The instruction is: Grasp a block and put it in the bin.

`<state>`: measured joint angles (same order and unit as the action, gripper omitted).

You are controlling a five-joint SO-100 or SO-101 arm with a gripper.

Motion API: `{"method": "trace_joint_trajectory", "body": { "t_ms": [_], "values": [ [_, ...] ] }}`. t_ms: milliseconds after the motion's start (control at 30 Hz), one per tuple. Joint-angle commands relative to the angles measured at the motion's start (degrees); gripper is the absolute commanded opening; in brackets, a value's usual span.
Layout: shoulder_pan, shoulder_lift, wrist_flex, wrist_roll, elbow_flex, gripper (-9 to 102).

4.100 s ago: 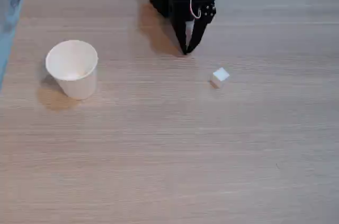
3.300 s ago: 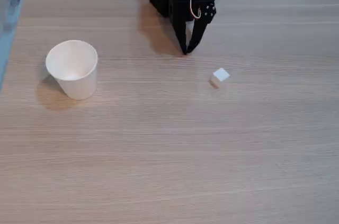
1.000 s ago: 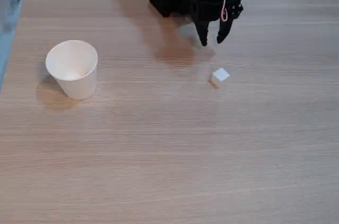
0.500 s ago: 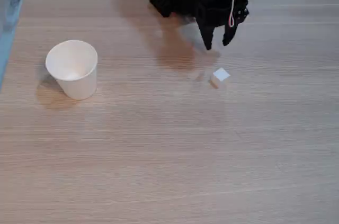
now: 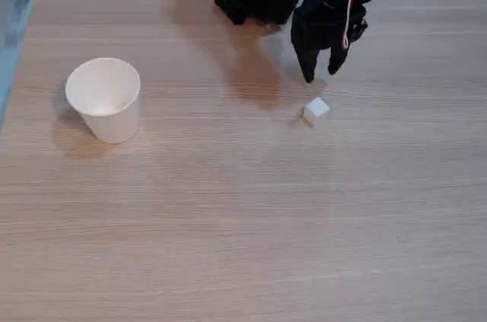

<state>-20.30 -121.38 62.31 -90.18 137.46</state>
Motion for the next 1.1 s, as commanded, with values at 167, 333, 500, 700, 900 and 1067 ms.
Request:
{"method": "trace_joint_trajectory", "body": {
  "t_ms": [167, 333, 500, 700, 900, 1067],
  "values": [
    [2.81, 5.98, -4.04, -2.29, -4.31, 23],
    [5.45, 8.61, -4.48, -4.22, -6.33, 23],
    [8.0, 9.84, -5.8, -6.15, -6.59, 23],
    [8.53, 11.16, -6.24, -6.59, -7.73, 23],
    [8.0, 12.48, -7.12, -6.5, -8.61, 23],
    [7.12, 12.92, -7.38, -6.06, -8.88, 23]
  ]
}}
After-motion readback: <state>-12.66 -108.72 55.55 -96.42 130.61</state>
